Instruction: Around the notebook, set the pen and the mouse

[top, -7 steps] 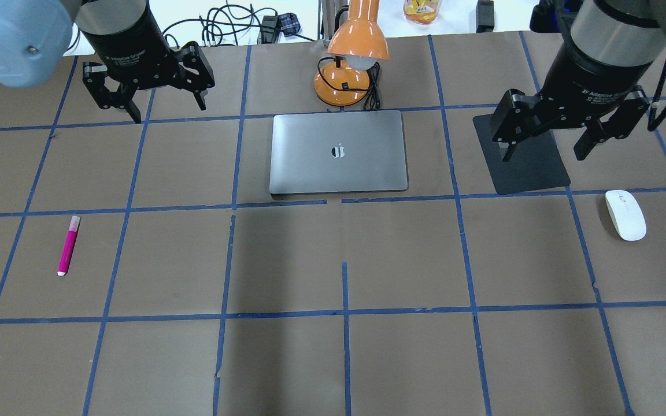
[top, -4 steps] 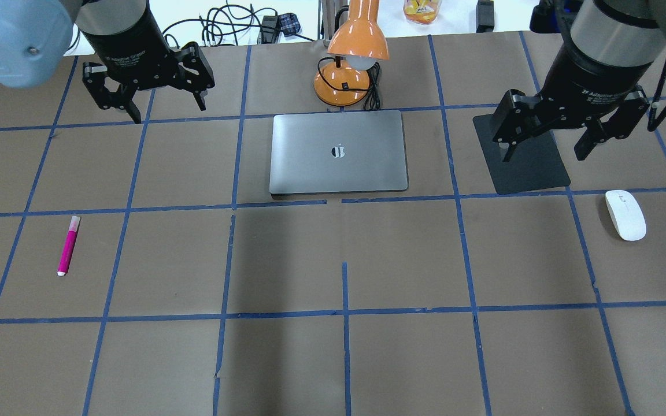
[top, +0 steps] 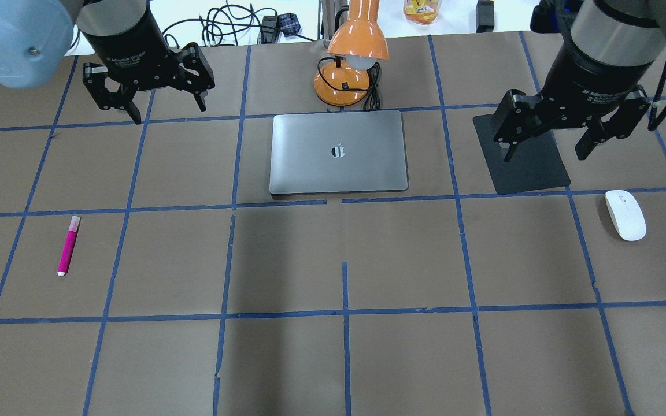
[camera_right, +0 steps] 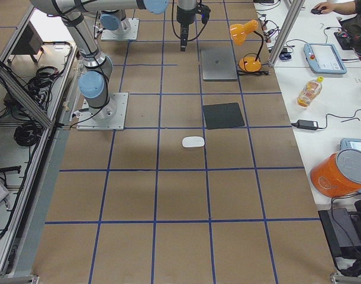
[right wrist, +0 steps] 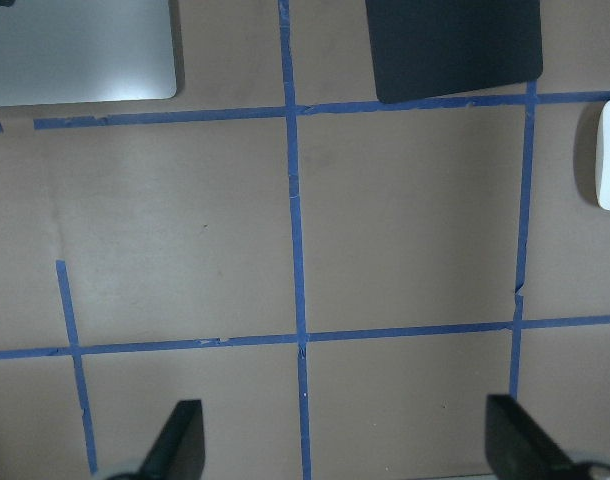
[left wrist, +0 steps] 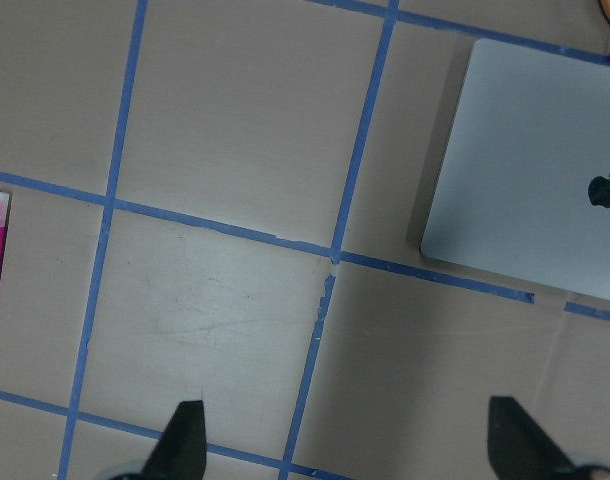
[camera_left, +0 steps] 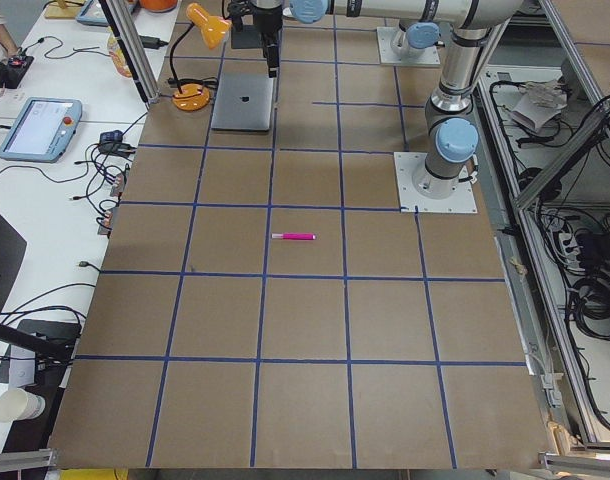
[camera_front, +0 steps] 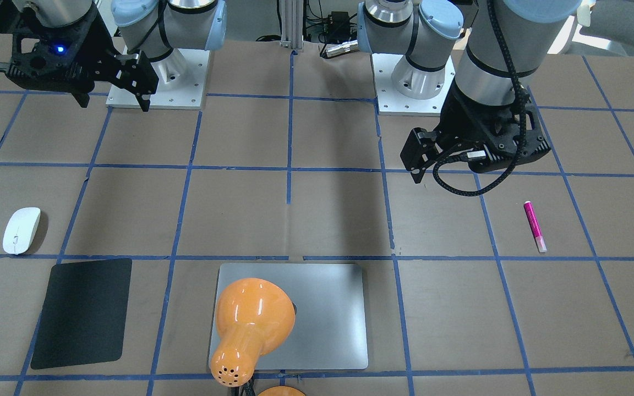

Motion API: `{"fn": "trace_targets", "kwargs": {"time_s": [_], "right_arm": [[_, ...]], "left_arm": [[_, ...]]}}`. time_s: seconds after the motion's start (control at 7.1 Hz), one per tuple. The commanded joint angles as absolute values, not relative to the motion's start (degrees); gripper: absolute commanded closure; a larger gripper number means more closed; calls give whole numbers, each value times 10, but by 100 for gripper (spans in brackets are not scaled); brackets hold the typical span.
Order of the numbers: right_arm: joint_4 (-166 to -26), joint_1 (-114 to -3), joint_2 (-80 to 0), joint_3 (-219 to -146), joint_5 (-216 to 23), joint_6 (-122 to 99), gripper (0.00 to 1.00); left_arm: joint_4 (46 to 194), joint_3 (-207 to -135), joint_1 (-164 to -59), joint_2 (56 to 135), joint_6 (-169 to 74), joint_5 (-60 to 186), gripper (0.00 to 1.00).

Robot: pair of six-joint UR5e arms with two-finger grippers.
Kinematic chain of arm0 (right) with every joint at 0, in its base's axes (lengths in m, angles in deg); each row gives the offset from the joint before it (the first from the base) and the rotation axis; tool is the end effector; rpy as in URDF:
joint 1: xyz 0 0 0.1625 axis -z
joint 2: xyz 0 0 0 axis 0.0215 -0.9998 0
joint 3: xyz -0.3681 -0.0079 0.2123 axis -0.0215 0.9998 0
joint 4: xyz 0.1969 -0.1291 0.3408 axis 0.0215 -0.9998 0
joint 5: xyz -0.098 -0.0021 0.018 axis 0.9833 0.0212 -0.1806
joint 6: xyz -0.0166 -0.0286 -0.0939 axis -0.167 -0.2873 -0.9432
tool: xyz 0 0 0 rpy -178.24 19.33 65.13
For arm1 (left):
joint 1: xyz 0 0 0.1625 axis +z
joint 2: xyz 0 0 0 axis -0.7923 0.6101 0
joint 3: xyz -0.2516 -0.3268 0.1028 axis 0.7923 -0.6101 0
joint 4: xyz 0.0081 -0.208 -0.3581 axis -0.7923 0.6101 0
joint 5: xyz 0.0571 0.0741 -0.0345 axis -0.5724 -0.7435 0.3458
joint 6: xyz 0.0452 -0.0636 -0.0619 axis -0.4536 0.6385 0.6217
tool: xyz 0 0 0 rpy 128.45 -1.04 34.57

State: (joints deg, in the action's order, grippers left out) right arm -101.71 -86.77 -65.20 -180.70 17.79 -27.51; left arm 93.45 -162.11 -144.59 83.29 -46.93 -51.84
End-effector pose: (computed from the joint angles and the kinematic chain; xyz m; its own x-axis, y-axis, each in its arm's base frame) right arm 0.1154 -0.4507 0.5090 -0.9989 0.0405 0.0233 0.0418 0.9974 0.0589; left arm -0.1484 -0.5421 0.4900 -0.9713 -0.2320 -0.0518 -0.2306 0.9726 -0.0310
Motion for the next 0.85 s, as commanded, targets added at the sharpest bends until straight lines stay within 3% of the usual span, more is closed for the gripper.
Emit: {"fn": "trace_targets", "kwargs": {"time_s": [0.0,0.7], "right_arm": [[-1019,-862,-651,-1805,177,-275,0],[-1028,-822,-631,-1812,225,-272,0]], "left_arm": [[936,-1628,-1441,825,-486,-518,0],[897,-1714,-1294,793,-722,-528,0]]}}
